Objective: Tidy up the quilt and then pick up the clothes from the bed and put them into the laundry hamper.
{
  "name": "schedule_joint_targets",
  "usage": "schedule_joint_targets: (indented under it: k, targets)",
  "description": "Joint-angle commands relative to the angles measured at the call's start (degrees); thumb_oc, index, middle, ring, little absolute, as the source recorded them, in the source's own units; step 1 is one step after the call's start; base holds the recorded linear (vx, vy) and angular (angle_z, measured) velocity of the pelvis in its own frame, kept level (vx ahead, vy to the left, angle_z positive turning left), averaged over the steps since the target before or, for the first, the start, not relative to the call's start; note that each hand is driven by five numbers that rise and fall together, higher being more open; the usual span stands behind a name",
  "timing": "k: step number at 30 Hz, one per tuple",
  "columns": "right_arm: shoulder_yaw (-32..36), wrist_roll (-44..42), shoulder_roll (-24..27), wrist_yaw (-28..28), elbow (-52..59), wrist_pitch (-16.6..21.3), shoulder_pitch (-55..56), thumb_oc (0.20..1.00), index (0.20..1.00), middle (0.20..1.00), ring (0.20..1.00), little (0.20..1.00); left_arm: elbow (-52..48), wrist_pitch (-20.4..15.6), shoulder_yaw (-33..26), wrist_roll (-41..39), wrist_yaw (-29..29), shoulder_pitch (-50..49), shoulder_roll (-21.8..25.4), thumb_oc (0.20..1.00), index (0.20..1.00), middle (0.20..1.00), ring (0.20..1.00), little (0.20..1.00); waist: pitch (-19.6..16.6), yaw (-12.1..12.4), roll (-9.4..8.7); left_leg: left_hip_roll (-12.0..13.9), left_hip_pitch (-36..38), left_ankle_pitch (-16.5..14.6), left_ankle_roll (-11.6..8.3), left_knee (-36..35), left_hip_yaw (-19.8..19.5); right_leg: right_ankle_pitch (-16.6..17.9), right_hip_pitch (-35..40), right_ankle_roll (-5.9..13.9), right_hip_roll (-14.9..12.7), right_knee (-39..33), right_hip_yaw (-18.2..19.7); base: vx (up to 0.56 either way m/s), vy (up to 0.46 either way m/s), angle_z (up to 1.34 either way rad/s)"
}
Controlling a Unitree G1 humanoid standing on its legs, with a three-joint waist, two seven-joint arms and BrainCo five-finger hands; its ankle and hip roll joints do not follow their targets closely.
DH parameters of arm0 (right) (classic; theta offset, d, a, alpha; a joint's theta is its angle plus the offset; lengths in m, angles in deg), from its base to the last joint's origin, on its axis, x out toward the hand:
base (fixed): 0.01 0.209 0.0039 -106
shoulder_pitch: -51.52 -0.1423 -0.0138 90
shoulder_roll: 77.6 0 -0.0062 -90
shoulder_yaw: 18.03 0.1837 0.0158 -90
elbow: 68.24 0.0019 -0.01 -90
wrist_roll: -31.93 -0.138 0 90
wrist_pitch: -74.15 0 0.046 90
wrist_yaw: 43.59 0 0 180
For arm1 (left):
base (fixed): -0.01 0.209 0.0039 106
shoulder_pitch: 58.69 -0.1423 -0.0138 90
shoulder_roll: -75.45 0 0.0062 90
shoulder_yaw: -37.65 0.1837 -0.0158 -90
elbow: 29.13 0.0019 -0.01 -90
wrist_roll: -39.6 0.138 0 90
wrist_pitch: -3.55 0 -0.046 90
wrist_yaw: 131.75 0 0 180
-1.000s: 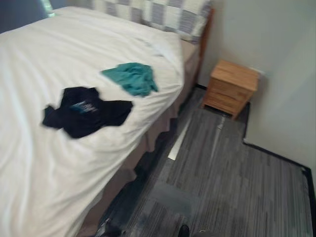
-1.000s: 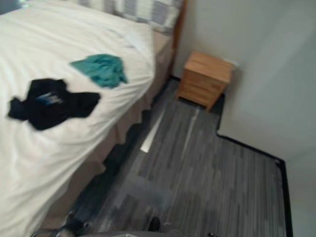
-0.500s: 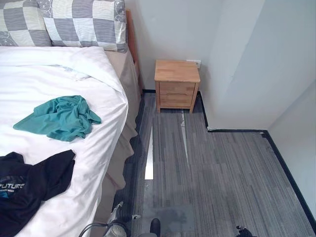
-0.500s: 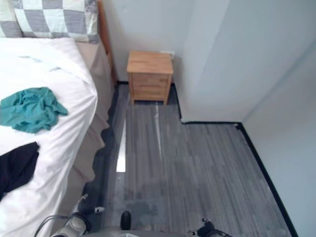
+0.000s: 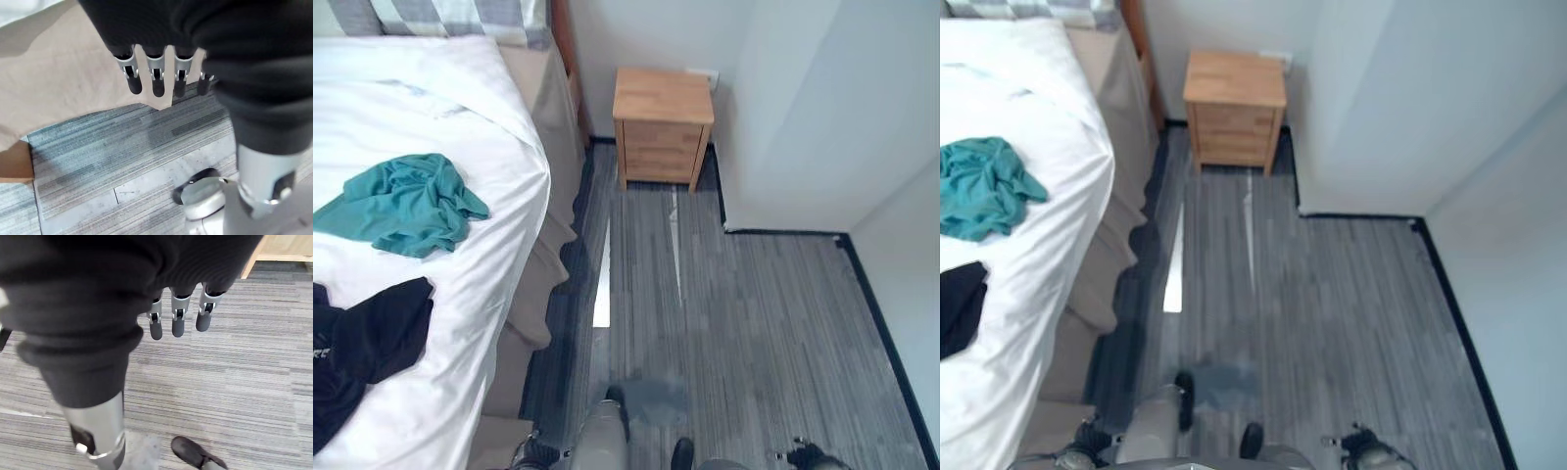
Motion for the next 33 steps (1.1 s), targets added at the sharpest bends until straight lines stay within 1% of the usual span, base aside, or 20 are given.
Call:
schedule_joint_targets:
  k: [1, 4, 5, 8, 10, 11, 13, 15, 16, 18, 19, 20, 21, 22, 23, 24, 26, 28, 31, 33]
  targets:
    - [0.0, 1.3, 2.4, 0.5, 1.7, 0.6, 1.1, 1.000, 1.000, 1.000, 1.000, 1.000, 0.9, -0.4, 1.4, 1.5, -0.3, 2.4, 1.9, 1.000, 1.000, 1.000, 1.000, 1.000, -1.9, 2.0, 1.22, 0.2, -2.1, -2.5, 1.14, -1.5, 5.7, -10.1, 3.2, 7.54, -0.2, 3.9, -0.8, 0.70, 0.160, -0.13]
    - [0.2, 1.9, 1.9, 0.0, 0.9, 0.3, 1.3, 1.000, 1.000, 1.000, 1.000, 1.000, 1.5, -0.1, 1.1, 2.0, 0.3, 1.8, 2.3, 1.000, 1.000, 1.000, 1.000, 1.000, -3.0, 2.5, 0.59, 0.2, -1.2, -2.0, 2.26, -2.6, 6.2, -11.8, 4.4, 7.81, 0.3, 6.0, 0.1, 0.52, 0.131, -0.29]
    - [0.1, 2.9, 0.9, 0.1, 0.5, 0.4, 1.9, 1.000, 1.000, 1.000, 1.000, 1.000, 1.6, 0.2, 1.0, 2.4, 0.6, 1.7, 3.1, 1.000, 1.000, 1.000, 1.000, 1.000, -3.7, 3.5, -1.25, -0.6, -0.6, -0.9, 4.44, -0.6, 4.4, -11.0, 3.8, 9.19, 0.5, 13.6, 0.9, 0.53, 0.156, -0.53]
    - [0.3, 3.5, 0.3, -0.2, 0.2, -0.3, 2.4, 1.000, 1.000, 1.000, 1.000, 1.000, 1.4, 0.8, 1.5, 3.5, 0.7, 1.9, 4.1, 1.000, 1.000, 1.000, 1.000, 1.000, -2.2, 2.0, -2.55, -1.5, 4.5, -5.0, 6.96, 1.0, 4.0, 3.0, -4.4, 17.00, -3.1, 35.2, -0.3, 0.51, 0.185, -0.34]
    - [0.2, 3.2, 0.0, -0.4, 1.0, -0.3, 1.6, 1.000, 1.000, 1.000, 1.000, 1.000, 1.1, 1.0, 2.4, 3.8, 0.5, 2.6, 4.6, 1.000, 1.000, 1.000, 1.000, 1.000, -1.2, 0.2, -0.52, -0.8, 9.7, -6.3, 7.97, -0.5, 2.8, 7.7, -11.1, 16.88, -4.5, 46.6, -0.8, 0.38, 0.182, 0.30]
    - [0.2, 3.2, 0.1, -0.4, 1.0, -0.3, 1.6, 1.000, 1.000, 1.000, 1.000, 1.000, 1.1, 1.0, 2.4, 3.8, 0.5, 2.6, 4.5, 1.000, 1.000, 1.000, 1.000, 1.000, -1.2, 0.2, -0.50, -0.8, 9.6, -6.3, 7.97, -0.5, 2.8, 7.7, -11.1, 16.88, -4.5, 46.5, -0.8, 0.54, 0.179, 0.48]
    - [-0.3, 2.7, -0.5, -0.6, 2.8, 0.1, 0.8, 1.000, 1.000, 1.000, 1.000, 1.000, 0.8, 0.7, 3.2, 4.1, 0.2, 3.4, 4.8, 1.000, 1.000, 1.000, 1.000, 1.000, -0.2, -1.7, 1.27, -0.8, 16.2, -8.0, 7.58, -3.3, 0.1, 2.8, -16.2, 14.09, -8.2, 43.6, -4.5, 0.64, 0.081, 0.41]
    - [-0.6, 2.3, -0.7, -0.6, 4.2, 0.3, 0.5, 1.000, 1.000, 1.000, 1.000, 1.000, 0.3, 0.4, 3.6, 4.2, 0.0, 3.9, 4.8, 1.000, 1.000, 1.000, 1.000, 1.000, -0.1, -2.3, 1.28, -1.3, 18.3, -9.2, 6.63, -3.3, -2.0, 0.6, -16.7, 12.70, -9.5, 33.2, -5.2, 0.52, -0.109, 0.40]
    - [-0.8, 2.1, -0.7, -0.6, 4.7, 0.4, 0.2, 1.000, 1.000, 1.000, 1.000, 1.000, 0.1, 0.0, 3.9, 4.3, -0.3, 4.3, 4.8, 1.000, 1.000, 1.000, 1.000, 1.000, -0.3, -2.6, 1.26, -1.1, 19.3, -10.1, 5.56, -3.6, -3.7, 0.5, -16.6, 12.33, -10.3, 22.3, -4.9, 0.52, -0.225, 0.48]
    - [-0.8, 1.7, -0.4, -0.2, 4.9, 0.7, 0.0, 1.000, 1.000, 1.000, 1.000, 1.000, -0.1, -0.5, 4.4, 5.1, -0.8, 5.5, 4.9, 1.000, 1.000, 1.000, 1.000, 1.000, -0.9, -3.3, 0.85, -1.1, 20.8, -12.0, 4.12, -4.3, -7.5, 2.4, -16.6, 13.21, -11.0, 8.9, 1.2, 0.57, -0.248, 1.07]
    - [-0.6, 1.7, -0.2, -0.3, 4.8, 0.6, 0.0, 1.000, 1.000, 1.000, 1.000, 1.000, -0.1, -0.7, 4.7, 6.0, -1.1, 6.1, 4.7, 1.000, 1.000, 1.000, 1.000, 1.000, -0.9, -4.2, 0.85, -0.8, 22.0, -13.0, 3.52, -4.4, -9.9, 4.5, -17.8, 14.34, -11.2, 6.3, 8.0, 0.41, -0.149, 1.77]
    - [-0.6, 1.7, -0.2, -0.3, 4.8, 0.6, 0.0, 1.000, 1.000, 1.000, 1.000, 1.000, -0.1, -0.7, 4.7, 6.0, -1.1, 6.1, 4.7, 1.000, 1.000, 1.000, 1.000, 1.000, -1.0, -4.2, 0.81, -0.9, 21.9, -12.9, 3.53, -4.4, -9.8, 4.6, -17.9, 14.35, -11.2, 6.2, 8.1, 0.55, -0.257, 1.81]
    - [-0.5, 1.8, -0.2, -0.6, 4.3, 0.5, 0.6, 1.000, 1.000, 1.000, 1.000, 1.000, 0.0, -1.1, 5.3, 6.1, -1.1, 6.5, 4.4, 1.000, 1.000, 1.000, 1.000, 1.000, -1.5, -4.6, 0.00, -0.3, 23.0, -14.9, 2.62, -3.6, -13.1, 5.9, -17.5, 15.29, -11.3, 3.2, 13.7, 0.53, -0.312, 1.76]
    - [-0.8, 2.2, -0.2, -0.9, 3.9, 0.2, 0.7, 1.000, 1.000, 1.000, 1.000, 1.000, 0.6, -1.2, 4.9, 5.6, -1.2, 5.7, 4.2, 1.000, 1.000, 1.000, 1.000, 1.000, -2.1, -4.5, -0.57, 0.0, 24.1, -16.0, 2.23, -2.8, -14.3, 6.8, -18.0, 15.77, -11.5, 4.9, 14.0, 0.87, -0.734, 1.59]
    - [-1.2, 2.4, 0.5, -0.9, 4.0, 0.8, 0.2, 1.000, 1.000, 1.000, 1.000, 1.000, 0.6, -1.4, 4.2, 4.1, -1.2, 4.5, 4.6, 1.000, 1.000, 1.000, 1.000, 1.000, -1.8, -4.1, -0.32, 3.5, 19.7, -14.1, -0.39, 8.7, -15.6, 5.1, -15.6, 14.52, -10.5, 6.2, 10.2, 0.52, -0.546, 1.59]
    - [-1.2, 2.4, 0.4, -0.9, 3.9, 0.8, 0.2, 1.000, 1.000, 1.000, 1.000, 1.000, 0.6, -1.4, 4.2, 4.1, -1.2, 4.5, 4.6, 1.000, 1.000, 1.000, 1.000, 1.000, -1.9, -4.3, -0.41, 3.4, 19.5, -14.0, -0.38, 8.7, -15.7, 5.2, -15.8, 14.53, -10.6, 6.2, 10.1, 0.31, -0.555, 2.37]
    - [-1.1, 1.5, 2.0, -0.2, 4.9, 1.1, -0.6, 1.000, 1.000, 1.000, 1.000, 1.000, -0.6, -1.3, 3.7, 2.4, -1.8, 4.7, 4.9, 1.000, 1.000, 1.000, 1.000, 1.000, 0.5, -3.5, -0.84, 6.4, 8.1, -9.0, 0.20, 22.9, -10.9, 3.9, -12.2, 11.66, -11.2, 5.1, 3.9, -0.01, -0.325, 2.07]
    - [-1.1, 0.5, 2.9, 0.2, 5.3, 1.0, -2.2, 1.000, 1.000, 1.000, 1.000, 1.000, -0.6, -0.7, 3.2, 2.2, -2.0, 4.5, 5.0, 1.000, 1.000, 1.000, 1.000, 1.000, 1.3, -3.0, -1.06, 6.9, 5.1, -10.5, 1.39, 25.4, -3.4, 2.4, -9.2, 10.32, -10.4, 3.9, -0.1, 0.13, -0.322, 1.10]
    - [-0.6, -0.3, 3.7, 0.4, 5.2, 1.0, -3.1, 1.000, 1.000, 1.000, 1.000, 1.000, 0.9, -0.2, 2.8, 3.5, -1.5, 2.8, 4.9, 1.000, 1.000, 1.000, 1.000, 1.000, -0.8, -2.5, -0.24, 2.7, 4.6, -14.8, 3.20, 17.8, 5.7, -1.1, -6.7, 10.50, -8.9, 3.9, -4.3, 0.25, -0.105, 0.81]
    - [0.8, -1.0, 4.2, 0.6, 5.1, 1.2, -3.3, 1.000, 1.000, 1.000, 1.000, 1.000, 2.0, 0.2, 2.4, 4.3, -1.0, 1.8, 4.9, 1.000, 1.000, 1.000, 1.000, 1.000, -2.2, -2.8, 0.73, 2.8, 5.5, -12.3, 2.96, 11.9, 14.3, -3.3, -5.4, 10.54, -7.6, 5.0, -7.9, 0.32, 0.005, 0.97]
